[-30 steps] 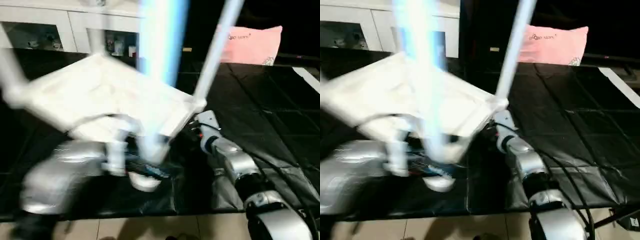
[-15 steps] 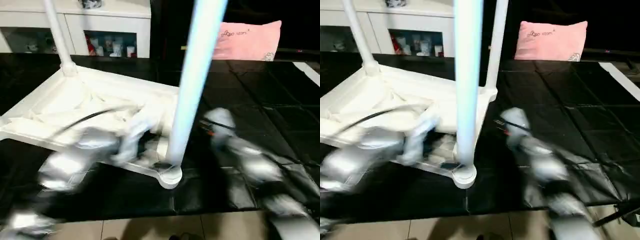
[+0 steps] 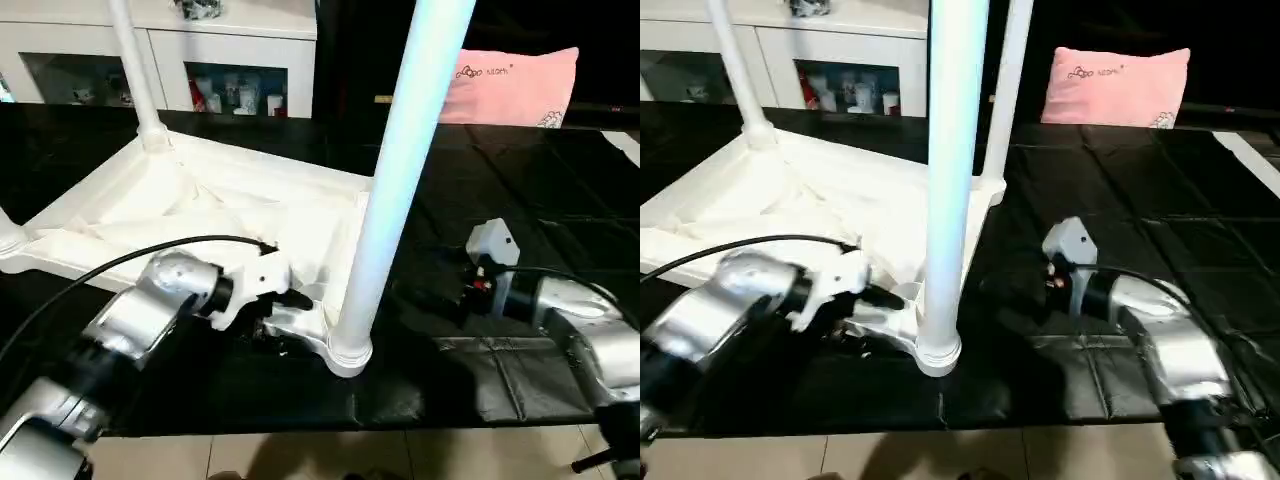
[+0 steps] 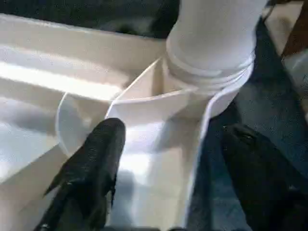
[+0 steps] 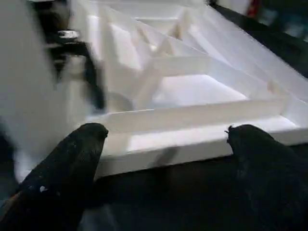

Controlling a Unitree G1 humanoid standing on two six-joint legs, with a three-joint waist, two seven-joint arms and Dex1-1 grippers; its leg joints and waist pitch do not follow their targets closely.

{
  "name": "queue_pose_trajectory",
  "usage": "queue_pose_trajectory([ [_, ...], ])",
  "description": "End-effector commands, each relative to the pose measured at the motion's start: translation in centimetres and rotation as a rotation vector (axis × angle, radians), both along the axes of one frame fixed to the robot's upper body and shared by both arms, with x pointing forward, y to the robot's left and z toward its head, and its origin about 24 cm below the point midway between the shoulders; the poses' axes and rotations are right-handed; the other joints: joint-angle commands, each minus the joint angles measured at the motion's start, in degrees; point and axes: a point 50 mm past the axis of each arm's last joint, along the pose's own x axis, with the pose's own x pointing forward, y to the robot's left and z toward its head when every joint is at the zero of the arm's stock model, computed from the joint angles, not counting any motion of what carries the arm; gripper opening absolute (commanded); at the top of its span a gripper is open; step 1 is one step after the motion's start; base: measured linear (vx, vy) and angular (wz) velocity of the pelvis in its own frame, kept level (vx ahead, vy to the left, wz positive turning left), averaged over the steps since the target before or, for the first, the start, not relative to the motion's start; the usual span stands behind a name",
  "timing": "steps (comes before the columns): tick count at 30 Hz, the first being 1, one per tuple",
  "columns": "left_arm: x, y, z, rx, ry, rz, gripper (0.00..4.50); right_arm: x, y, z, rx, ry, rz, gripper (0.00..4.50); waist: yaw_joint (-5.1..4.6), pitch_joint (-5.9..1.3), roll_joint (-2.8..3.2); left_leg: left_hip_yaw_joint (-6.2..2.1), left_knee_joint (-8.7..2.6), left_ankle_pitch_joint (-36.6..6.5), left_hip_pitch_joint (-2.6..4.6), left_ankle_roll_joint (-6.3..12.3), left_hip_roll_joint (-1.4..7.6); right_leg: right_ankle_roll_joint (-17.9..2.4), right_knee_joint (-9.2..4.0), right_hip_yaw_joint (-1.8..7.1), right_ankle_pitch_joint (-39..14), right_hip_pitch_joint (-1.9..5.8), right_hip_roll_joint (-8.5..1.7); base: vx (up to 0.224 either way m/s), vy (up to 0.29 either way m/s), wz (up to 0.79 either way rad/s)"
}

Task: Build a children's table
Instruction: Rotate table base, then rotate leg to tighten

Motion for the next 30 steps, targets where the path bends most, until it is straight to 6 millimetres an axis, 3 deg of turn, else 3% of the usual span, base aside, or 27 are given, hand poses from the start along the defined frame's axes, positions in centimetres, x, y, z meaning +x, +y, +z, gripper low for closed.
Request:
queue_pose_trajectory([
  [1,0.5,0.0,0.2,0.015,-0.008,-0.028,3.27,-0.8,0.1,0.5,0.004,0.024,0.056,4.5,0.38,-3.8,1.01,-0.33,-3.7,-15.88,0.18,1.6,0.65,-6.23,-5.56,2.46,-23.8,3.09,-3.6,0.0,0.0,0.0],
  [2,0.6,0.0,0.2,0.015,-0.007,-0.03,3.08,-0.9,0.2,0.5,0.005,0.029,0.063,4.5,0.44,-3.78,0.76,-0.25,-3.64,-15.63,0.11,1.82,0.54,-5.81,-5.81,2.41,-24.56,3.17,-3.59,0.0,0.0,0.0],
  [9,0.9,0.3,0.0,0.034,0.032,-0.056,2.54,-1.2,0.0,0.4,-0.002,0.038,0.053,4.5,0.54,-3.75,1.32,-0.38,-3.68,-15.96,0.2,1.46,0.68,-6.39,-5.9,2.28,-25.46,2.91,-3.72,0.0,0.0,0.0],
  [18,0.9,0.4,-0.3,0.043,0.053,-0.082,1.68,-1.6,0.0,0.3,0.005,0.061,0.051,4.5,0.96,-3.77,1.24,-0.34,-3.78,-15.57,0.19,1.39,0.85,-7.22,-5.66,2.38,-23.76,3.04,-3.83,0.0,0.0,0.0],
  [30,1.2,0.8,-1.1,0.095,0.026,-0.05,0.75,-1.6,0.2,0.3,0.028,0.09,0.069,4.5,1.28,-3.64,0.98,-0.35,-3.75,-15.78,0.3,1.44,0.79,-5.65,-6.11,2.29,-27.2,2.85,-3.99,0.0,0.0,0.0],
])
